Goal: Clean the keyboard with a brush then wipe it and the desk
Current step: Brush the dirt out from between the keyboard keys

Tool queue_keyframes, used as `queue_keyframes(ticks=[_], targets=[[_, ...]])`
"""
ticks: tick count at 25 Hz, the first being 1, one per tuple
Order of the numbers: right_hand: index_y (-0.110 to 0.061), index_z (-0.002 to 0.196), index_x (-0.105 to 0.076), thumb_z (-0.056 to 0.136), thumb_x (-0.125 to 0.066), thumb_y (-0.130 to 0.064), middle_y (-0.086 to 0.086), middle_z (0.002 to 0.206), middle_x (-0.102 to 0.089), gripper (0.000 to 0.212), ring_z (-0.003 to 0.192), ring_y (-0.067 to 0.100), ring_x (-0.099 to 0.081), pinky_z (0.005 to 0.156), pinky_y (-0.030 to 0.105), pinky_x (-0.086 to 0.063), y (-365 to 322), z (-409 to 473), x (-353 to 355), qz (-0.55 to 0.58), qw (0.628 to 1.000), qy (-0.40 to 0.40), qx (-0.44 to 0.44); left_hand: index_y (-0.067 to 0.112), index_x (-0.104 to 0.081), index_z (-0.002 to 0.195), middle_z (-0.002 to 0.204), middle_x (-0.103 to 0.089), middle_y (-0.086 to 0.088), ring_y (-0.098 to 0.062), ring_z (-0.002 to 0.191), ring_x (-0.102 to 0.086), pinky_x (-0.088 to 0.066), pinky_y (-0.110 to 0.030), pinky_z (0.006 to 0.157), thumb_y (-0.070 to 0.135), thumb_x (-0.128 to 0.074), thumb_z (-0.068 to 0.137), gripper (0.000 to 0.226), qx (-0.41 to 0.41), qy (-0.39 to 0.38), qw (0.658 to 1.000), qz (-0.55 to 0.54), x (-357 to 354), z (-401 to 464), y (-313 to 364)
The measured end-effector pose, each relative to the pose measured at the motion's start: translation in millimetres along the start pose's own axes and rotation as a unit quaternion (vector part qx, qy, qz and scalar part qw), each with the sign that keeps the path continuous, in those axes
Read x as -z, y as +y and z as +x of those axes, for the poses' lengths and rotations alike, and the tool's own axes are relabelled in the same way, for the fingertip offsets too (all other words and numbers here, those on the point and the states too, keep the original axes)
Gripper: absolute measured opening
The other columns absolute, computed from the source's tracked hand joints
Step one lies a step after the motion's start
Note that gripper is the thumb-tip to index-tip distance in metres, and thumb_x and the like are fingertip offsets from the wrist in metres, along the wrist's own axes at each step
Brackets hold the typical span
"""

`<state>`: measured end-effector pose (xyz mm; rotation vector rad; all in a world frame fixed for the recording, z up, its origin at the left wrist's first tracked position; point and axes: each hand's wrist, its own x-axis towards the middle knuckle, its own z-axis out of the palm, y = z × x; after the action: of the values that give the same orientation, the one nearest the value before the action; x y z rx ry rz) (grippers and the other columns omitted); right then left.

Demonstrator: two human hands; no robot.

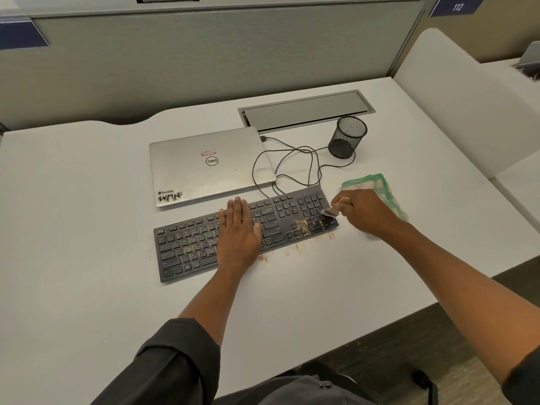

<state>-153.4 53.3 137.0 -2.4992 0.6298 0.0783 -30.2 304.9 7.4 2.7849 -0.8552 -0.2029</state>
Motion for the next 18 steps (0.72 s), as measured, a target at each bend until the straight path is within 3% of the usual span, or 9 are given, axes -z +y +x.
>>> queue_keyframes(ticks=[3,5,7,11,14,18], targets=[[-0.015,0.091,-0.075,0.094,-0.06,-0.015,-0.016,0.067,-0.061,0.015,0.078,0.015,-0.06,0.061,0.018,-0.039,5,-5,3,-0.015,0.999,-0.042,-0.01,0.004,0.0,0.161,0.17,0.001,-0.015,-0.026,0.157,0.007,0.006,-0.044,0.127,0.042,-0.018,0.106,0.069,0.0,0.001,1.0,0.003,-1,0,0],[-0.012,0.09,-0.075,0.093,-0.06,-0.01,-0.015,0.069,-0.062,0.015,0.08,0.013,-0.059,0.062,0.014,-0.038,7,-5,9,-0.004,1.0,-0.008,-0.014,0.005,0.001,0.161,0.17,0.002,-0.014,-0.026,0.157,0.008,0.007,-0.044,0.127,0.042,-0.017,0.106,0.069,0.001,-0.001,1.0,0.008,-1,0,0],[-0.011,0.089,-0.074,0.093,-0.061,-0.009,-0.006,0.077,-0.066,0.013,0.082,0.014,-0.058,0.069,0.021,-0.039,9,-2,10,0.008,0.999,0.035,-0.036,0.005,0.001,0.161,0.17,0.003,-0.014,-0.026,0.157,0.008,0.007,-0.044,0.127,0.044,-0.011,0.103,0.071,0.001,0.0,1.0,0.011,-2,0,0],[-0.009,0.089,-0.073,0.089,-0.064,-0.004,0.009,0.085,-0.069,0.01,0.084,0.026,-0.063,0.074,0.036,-0.047,6,6,-6,-0.057,0.998,-0.023,-0.013,0.005,0.002,0.161,0.17,0.004,-0.014,-0.025,0.157,0.01,0.006,-0.044,0.127,0.047,-0.005,0.099,0.075,-0.001,0.002,1.0,0.006,-2,-1,0],[-0.008,0.089,-0.071,0.086,-0.059,0.001,0.012,0.088,-0.068,0.015,0.085,0.03,-0.063,0.077,0.043,-0.05,5,3,-15,-0.075,0.997,-0.015,0.009,0.005,0.003,0.161,0.17,0.005,-0.014,-0.025,0.156,0.011,0.006,-0.045,0.127,0.048,-0.001,0.097,0.077,-0.002,0.005,1.0,0.004,-3,0,-1],[-0.011,0.096,-0.075,0.09,-0.062,-0.002,0.004,0.087,-0.065,0.017,0.084,0.02,-0.059,0.07,0.027,-0.045,0,-6,-12,-0.025,0.998,-0.039,0.046,0.005,0.002,0.161,0.17,0.004,-0.014,-0.026,0.157,0.01,0.005,-0.045,0.127,0.049,0.002,0.096,0.079,0.0,0.006,1.0,0.002,-3,0,-1]])
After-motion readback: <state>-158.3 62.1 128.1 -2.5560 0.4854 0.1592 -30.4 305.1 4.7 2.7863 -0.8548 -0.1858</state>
